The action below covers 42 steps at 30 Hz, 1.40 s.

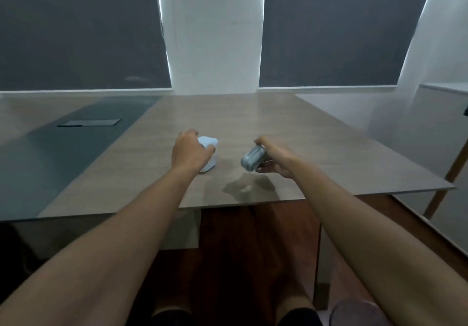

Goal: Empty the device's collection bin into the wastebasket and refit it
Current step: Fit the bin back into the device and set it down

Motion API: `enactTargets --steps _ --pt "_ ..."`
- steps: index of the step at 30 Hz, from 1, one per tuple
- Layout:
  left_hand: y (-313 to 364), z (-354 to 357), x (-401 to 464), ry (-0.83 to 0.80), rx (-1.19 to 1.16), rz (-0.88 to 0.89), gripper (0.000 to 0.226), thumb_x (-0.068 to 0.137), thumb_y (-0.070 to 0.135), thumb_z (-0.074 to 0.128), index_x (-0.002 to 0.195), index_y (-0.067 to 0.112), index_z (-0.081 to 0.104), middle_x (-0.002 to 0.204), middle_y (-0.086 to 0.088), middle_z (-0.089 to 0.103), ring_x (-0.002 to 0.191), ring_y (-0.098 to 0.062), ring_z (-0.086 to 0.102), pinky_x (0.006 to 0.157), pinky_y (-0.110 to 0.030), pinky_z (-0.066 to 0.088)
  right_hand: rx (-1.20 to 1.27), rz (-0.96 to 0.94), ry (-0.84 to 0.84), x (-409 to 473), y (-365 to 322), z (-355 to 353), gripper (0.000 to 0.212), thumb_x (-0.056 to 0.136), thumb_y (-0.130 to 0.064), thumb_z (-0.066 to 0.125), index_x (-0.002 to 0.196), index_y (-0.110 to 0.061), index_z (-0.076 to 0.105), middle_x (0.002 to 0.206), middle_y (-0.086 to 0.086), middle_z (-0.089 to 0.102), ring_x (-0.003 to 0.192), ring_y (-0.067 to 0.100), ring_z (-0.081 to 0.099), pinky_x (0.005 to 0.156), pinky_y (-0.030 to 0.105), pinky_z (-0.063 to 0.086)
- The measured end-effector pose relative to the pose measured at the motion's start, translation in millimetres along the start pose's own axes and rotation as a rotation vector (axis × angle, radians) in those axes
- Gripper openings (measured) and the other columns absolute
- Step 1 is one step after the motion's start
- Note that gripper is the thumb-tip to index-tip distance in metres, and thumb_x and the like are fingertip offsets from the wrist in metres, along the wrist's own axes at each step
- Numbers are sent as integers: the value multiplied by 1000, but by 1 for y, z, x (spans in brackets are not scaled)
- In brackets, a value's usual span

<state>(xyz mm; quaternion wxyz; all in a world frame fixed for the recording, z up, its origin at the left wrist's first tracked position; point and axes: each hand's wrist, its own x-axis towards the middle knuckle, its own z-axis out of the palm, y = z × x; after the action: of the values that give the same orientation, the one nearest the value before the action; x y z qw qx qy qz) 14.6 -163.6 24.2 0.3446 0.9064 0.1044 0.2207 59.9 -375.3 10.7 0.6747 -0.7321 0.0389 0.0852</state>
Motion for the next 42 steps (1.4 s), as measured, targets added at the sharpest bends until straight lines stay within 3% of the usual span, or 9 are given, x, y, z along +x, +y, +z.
enactTargets --steps 5,8,15,20,27,32,37,40,42 --pt "-29 0 15 46 -7 -82 75 71 36 74 135 5 51 139 -16 54 126 -32 52 99 -34 42 -10 -16 -31 21 4 38 30 80 -32 73 90 -6 63 85 15 66 69 29 68 76 41 60" --pt "-35 8 19 20 -21 -83 74 72 39 77 131 3 53 135 -16 57 126 -32 52 98 -36 42 -7 -64 -19 36 9 49 28 75 -33 77 85 -8 67 87 13 67 78 32 72 79 42 62" --pt "-39 30 29 8 -122 -106 73 63 42 84 122 12 54 123 -11 63 112 -30 61 92 -38 50 29 -150 46 53 24 50 55 64 -32 88 109 -7 68 101 10 73 87 22 73 74 35 63" --pt "-40 40 35 71 -174 -159 71 64 37 84 120 9 50 122 -11 62 110 -30 60 85 -33 45 44 -158 43 57 24 45 60 64 -28 89 114 -5 67 104 12 73 92 22 73 75 33 63" --pt "-42 33 49 62 -355 -363 61 79 49 66 118 4 53 121 -13 63 110 -31 61 85 -32 46 135 -77 25 56 12 42 39 76 -34 79 92 0 67 93 18 72 78 34 73 75 39 62" --pt "-43 29 54 -4 -585 -457 49 83 51 57 104 6 61 110 -11 66 96 -31 65 73 -35 53 226 27 -56 52 2 44 47 81 -37 73 107 1 64 96 19 72 79 32 73 66 36 61" --pt "-40 27 53 -95 -774 -496 45 84 44 58 110 7 61 106 -12 66 85 -30 65 74 -44 59 295 72 -106 47 -3 50 36 85 -36 69 94 -2 63 88 18 68 78 34 71 68 38 61" --pt "-40 29 53 -114 -802 -485 32 84 43 57 93 12 63 102 -11 68 82 -29 65 72 -41 58 299 76 -109 45 -3 55 36 85 -35 70 95 -1 64 88 18 67 75 33 70 67 38 61" --pt "-38 31 53 -120 -797 -474 27 83 44 58 84 17 62 102 -11 69 83 -29 66 79 -44 59 290 70 -110 44 -3 56 37 84 -35 71 96 -1 64 87 18 67 74 33 70 67 38 62"
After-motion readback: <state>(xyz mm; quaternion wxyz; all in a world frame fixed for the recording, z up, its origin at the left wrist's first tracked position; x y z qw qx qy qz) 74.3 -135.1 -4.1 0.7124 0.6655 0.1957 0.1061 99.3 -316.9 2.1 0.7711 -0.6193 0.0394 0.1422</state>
